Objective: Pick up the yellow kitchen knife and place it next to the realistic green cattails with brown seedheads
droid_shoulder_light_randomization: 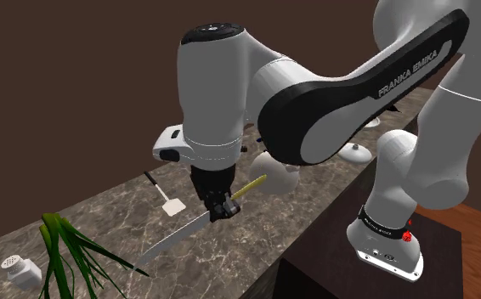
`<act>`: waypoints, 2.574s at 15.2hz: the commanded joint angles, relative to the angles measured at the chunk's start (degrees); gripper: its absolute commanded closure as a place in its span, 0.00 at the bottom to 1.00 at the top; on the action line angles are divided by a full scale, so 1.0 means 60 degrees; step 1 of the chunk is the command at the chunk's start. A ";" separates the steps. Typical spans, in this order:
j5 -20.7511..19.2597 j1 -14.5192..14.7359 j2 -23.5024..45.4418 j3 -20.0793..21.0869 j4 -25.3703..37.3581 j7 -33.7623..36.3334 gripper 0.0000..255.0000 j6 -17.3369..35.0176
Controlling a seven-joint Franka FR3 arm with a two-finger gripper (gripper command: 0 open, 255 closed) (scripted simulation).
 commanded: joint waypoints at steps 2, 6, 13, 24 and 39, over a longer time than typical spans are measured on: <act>-0.0048 -0.0013 0.0096 0.0002 -0.0292 0.0030 1.00 0.0385; -0.0145 -0.0016 0.0287 0.0030 -0.0626 0.0132 1.00 0.0893; -0.0380 -0.0026 0.0708 0.0074 -0.1132 0.0356 1.00 0.1778; -0.0973 -0.0038 0.1588 0.0090 -0.1718 0.0861 1.00 0.3147; -0.1901 0.0037 0.2710 -0.0070 -0.2030 0.1600 1.00 0.4437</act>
